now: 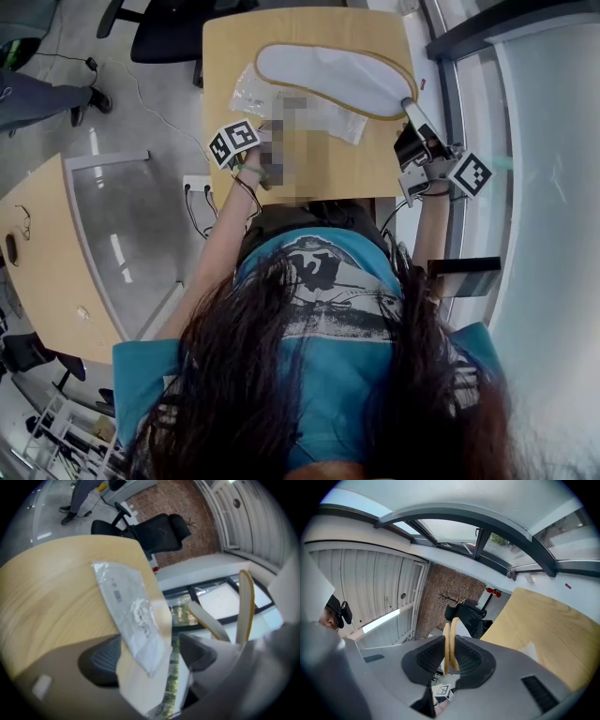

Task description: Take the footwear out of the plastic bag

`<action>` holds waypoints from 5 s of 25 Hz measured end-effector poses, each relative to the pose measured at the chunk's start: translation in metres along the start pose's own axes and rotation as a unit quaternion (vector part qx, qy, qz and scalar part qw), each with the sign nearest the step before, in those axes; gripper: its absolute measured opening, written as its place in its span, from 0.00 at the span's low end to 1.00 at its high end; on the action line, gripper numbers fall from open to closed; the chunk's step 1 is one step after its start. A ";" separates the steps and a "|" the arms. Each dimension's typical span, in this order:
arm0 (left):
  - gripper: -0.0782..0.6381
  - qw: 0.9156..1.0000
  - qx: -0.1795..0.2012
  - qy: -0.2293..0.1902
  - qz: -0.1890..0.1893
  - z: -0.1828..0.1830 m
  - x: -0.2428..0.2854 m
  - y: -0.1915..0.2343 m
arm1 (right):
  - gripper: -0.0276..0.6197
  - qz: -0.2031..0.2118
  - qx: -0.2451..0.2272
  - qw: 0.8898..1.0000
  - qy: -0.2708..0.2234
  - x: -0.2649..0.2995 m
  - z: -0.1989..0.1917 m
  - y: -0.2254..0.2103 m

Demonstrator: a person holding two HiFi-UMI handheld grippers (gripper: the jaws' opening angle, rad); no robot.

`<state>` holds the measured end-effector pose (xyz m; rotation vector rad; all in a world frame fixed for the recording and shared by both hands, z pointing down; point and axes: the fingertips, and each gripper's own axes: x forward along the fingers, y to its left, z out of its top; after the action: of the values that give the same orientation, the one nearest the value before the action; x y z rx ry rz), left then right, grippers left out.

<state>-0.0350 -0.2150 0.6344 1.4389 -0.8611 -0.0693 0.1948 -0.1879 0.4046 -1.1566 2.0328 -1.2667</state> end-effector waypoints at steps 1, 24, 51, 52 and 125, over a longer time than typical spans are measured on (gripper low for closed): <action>0.64 1.000 0.002 0.000 -0.006 0.001 -0.006 0.000 | 0.15 0.005 0.005 1.000 0.004 0.005 -0.004 0.001; 0.54 0.995 0.059 -0.068 -0.041 0.021 -0.121 0.013 | 0.15 -0.124 0.125 0.978 0.110 0.043 -0.114 -0.117; 0.51 0.985 0.154 -0.072 -0.031 0.009 -0.143 -0.010 | 0.38 -0.298 -0.035 0.941 0.157 0.021 -0.107 -0.184; 0.51 0.984 0.162 -0.070 -0.031 0.008 -0.143 -0.011 | 0.38 -0.285 -0.033 0.946 0.153 0.022 -0.106 -0.175; 0.11 0.947 0.294 -0.114 -0.060 -0.283 -0.256 -0.076 | 0.07 -0.052 -0.175 0.949 0.257 -0.232 -0.288 0.050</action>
<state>-0.0268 0.1411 0.4768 2.0744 -1.0340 -0.0738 0.0830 0.1588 0.4838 -1.1858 2.6976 -1.4071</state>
